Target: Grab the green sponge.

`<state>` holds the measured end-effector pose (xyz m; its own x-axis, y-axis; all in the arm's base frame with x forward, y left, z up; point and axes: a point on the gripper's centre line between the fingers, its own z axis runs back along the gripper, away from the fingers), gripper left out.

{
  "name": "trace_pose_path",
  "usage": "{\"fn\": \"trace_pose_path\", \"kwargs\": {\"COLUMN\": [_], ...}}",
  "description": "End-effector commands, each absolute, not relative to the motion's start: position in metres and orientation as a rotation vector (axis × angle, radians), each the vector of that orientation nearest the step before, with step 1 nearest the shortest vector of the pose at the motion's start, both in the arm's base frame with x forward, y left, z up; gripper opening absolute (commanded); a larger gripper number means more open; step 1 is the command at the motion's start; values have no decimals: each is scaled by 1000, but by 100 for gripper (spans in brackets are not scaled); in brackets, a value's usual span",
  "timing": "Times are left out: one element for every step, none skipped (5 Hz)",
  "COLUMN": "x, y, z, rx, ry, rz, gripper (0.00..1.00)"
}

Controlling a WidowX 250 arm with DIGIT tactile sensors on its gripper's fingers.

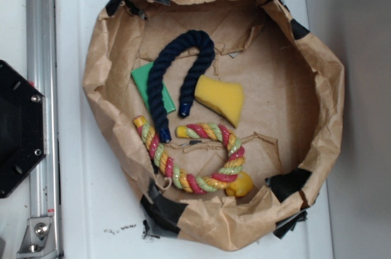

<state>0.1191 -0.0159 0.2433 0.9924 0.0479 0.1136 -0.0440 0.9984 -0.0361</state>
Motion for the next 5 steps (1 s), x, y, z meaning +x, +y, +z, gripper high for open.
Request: {"fn": "trace_pose_path", "kwargs": {"x": [119, 166, 195, 217, 239], "y": [-16, 16, 21, 30, 34], "z": [243, 220, 200, 170, 124], "rx": [-34, -13, -45, -29, 18], "ry": [-115, -207, -268, -266, -208], "rz": [46, 58, -22, -74, -137], "gripper": [100, 100, 100, 100, 100]}}
